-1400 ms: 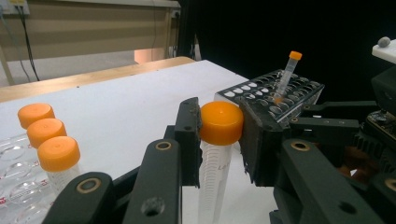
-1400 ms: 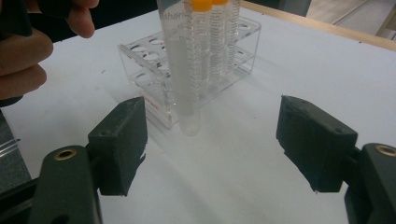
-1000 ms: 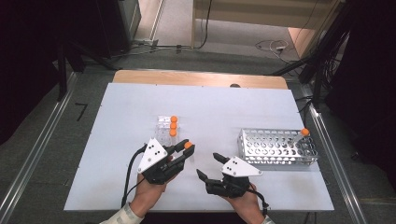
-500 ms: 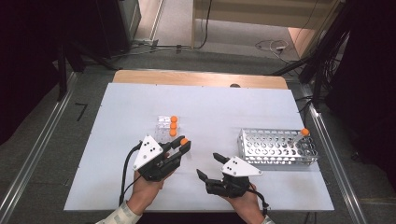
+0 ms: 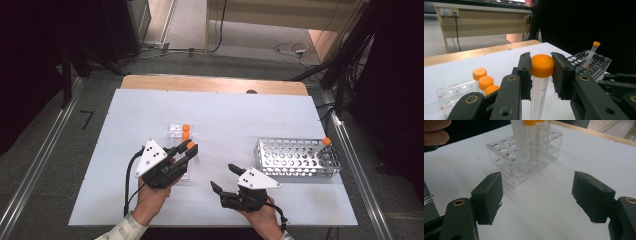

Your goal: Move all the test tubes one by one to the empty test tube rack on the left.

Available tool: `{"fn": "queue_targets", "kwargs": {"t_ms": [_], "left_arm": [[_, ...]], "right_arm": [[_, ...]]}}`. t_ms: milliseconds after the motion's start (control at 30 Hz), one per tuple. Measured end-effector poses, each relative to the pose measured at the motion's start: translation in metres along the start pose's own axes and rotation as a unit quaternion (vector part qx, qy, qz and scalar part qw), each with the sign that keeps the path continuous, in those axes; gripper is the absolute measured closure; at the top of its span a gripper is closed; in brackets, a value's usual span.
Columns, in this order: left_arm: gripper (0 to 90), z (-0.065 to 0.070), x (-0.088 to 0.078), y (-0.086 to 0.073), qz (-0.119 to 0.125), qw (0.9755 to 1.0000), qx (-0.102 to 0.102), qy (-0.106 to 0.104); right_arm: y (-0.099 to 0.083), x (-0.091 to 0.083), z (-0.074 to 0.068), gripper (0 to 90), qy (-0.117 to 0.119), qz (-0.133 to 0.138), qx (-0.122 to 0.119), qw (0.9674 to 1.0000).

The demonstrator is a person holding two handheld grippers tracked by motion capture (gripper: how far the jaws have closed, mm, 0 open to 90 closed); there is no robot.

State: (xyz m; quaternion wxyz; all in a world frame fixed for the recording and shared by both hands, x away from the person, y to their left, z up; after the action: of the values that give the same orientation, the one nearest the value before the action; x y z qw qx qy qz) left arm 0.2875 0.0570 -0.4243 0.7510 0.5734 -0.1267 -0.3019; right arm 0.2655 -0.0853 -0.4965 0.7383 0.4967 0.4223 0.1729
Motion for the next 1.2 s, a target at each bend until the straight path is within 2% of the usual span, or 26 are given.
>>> {"fn": "queue_targets", "kwargs": {"t_ms": [367, 667, 900, 1200], "left_arm": [[69.7, -0.017, -0.001, 0.006, 0.01, 0.9996, -0.009, 0.023], [69.7, -0.027, -0.003, 0.007, 0.012, 0.9991, -0.004, 0.04], [69.7, -0.034, -0.004, 0.007, 0.009, 0.9985, -0.001, 0.054], [69.6, -0.039, 0.001, -0.001, -0.008, 0.9979, 0.006, 0.064]], "right_arm": [[0.0, 0.0, 0.0, 23.5, 0.0, 0.0, -0.001, 1.0], [-0.001, 0.0, 0.001, 23.5, 0.0, 0.0, 0.0, 1.0], [-0.001, -0.001, 0.001, 23.5, 0.0, -0.001, 0.001, 1.0], [-0.001, -0.001, 0.001, 23.5, 0.0, -0.001, 0.0, 1.0]]}}
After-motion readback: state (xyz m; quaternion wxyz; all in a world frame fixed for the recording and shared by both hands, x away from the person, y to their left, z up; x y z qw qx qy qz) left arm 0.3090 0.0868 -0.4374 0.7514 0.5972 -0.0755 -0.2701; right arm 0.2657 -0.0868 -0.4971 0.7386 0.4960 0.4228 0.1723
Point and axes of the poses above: each handheld gripper's, and its own axes: x roughly forward along the jaws, y roughly out of its top, z roughly to its right, the point moved 9 cm from there along x, roughly forward along the jaws, and after that the axes turned 10 degrees about -x, right-handed, at the moved point
